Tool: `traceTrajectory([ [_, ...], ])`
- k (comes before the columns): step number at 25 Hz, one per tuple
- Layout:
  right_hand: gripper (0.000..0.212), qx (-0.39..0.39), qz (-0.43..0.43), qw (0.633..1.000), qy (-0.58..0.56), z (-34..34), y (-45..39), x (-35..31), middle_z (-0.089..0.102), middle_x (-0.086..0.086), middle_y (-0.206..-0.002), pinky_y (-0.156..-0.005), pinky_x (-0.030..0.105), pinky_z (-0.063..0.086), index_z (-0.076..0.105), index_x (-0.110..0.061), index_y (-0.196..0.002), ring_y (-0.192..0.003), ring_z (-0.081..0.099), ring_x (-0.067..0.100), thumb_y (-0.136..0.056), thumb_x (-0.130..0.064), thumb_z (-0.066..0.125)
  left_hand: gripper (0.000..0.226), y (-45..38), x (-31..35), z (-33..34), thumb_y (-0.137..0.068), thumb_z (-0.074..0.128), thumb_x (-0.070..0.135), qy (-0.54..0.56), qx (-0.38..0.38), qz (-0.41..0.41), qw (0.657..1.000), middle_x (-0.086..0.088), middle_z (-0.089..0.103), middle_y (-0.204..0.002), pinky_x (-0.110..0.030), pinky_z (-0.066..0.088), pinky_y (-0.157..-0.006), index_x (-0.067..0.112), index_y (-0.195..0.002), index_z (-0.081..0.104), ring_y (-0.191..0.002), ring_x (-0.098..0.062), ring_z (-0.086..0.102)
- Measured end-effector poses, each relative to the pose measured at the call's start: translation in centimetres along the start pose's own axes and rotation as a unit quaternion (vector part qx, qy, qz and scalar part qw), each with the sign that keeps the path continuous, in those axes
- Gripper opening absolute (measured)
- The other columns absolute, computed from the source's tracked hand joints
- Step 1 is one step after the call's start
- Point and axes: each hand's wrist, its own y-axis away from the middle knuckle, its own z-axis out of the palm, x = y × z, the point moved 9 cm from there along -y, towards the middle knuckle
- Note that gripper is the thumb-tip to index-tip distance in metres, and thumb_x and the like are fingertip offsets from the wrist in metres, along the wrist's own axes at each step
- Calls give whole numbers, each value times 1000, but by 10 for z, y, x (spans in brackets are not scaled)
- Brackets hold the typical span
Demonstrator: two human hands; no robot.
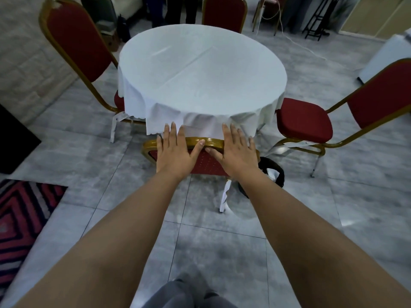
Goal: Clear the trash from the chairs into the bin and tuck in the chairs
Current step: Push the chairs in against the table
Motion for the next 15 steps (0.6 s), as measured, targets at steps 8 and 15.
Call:
traceTrajectory([
  [8,87,-1,11,1000,-13,4,5,4,3,1,-166,-121,46,2,-6,-20,-157,-153,3,20,-92,-72,21,81,1,5,-1,-94,15,68,0,14,0,1000,-8,-2,-165,-47,-5,-122,17,-157,10,-151,-22,-10],
  [15,73,2,-24,998,-54,4,11,57,14,-2,-165,-123,39,7,7,-22,-158,-152,8,16,-98,-62,19,68,-12,69,-4,-100,14,53,-102,41,106,988,-6,4,-165,-45,-7,-122,14,-157,12,-152,-20,-4],
])
